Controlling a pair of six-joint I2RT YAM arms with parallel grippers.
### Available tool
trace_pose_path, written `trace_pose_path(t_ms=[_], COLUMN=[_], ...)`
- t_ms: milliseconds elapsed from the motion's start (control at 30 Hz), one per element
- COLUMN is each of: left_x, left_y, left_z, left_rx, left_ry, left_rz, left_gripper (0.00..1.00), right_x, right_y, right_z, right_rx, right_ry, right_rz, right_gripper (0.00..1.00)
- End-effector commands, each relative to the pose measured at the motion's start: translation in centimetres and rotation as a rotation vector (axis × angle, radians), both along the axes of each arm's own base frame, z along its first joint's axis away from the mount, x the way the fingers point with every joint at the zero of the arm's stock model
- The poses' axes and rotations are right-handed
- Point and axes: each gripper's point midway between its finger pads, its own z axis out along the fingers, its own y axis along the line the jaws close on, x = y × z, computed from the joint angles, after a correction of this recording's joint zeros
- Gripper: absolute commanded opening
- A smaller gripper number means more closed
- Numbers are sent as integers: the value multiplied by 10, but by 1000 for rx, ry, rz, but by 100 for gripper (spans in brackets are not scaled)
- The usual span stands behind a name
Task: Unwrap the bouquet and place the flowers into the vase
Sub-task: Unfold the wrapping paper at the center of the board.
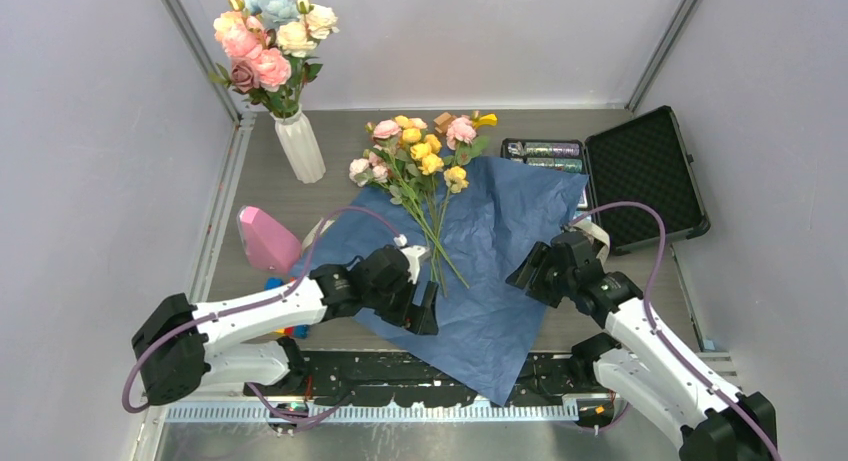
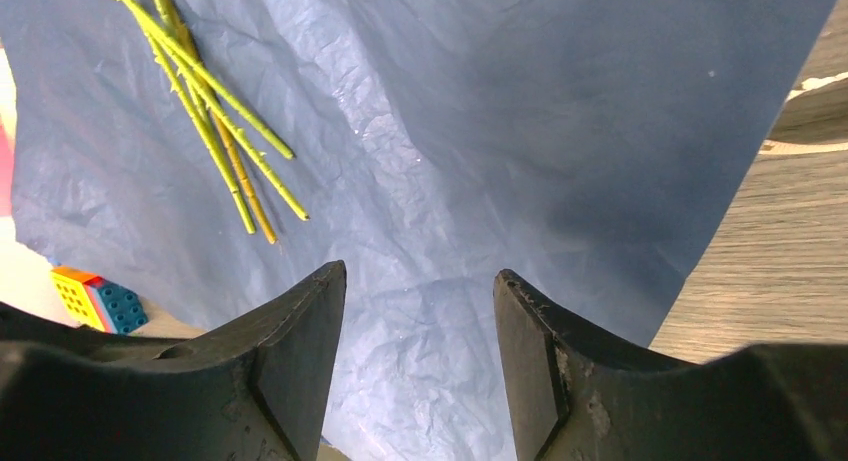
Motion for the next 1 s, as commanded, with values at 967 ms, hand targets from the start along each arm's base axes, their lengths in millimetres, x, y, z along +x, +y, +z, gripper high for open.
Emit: trace_pose_path(t_ms=[967], left_x=[188], left_y=[105], left_z=[115], left_rx=[-15], left_ry=[-319], left_rz=[388], left_gripper=[89], right_x=[55], right_y=[127], right_z=[6], right_rx=[-116], right_ry=[-170], right_rz=[529], right_gripper=[47])
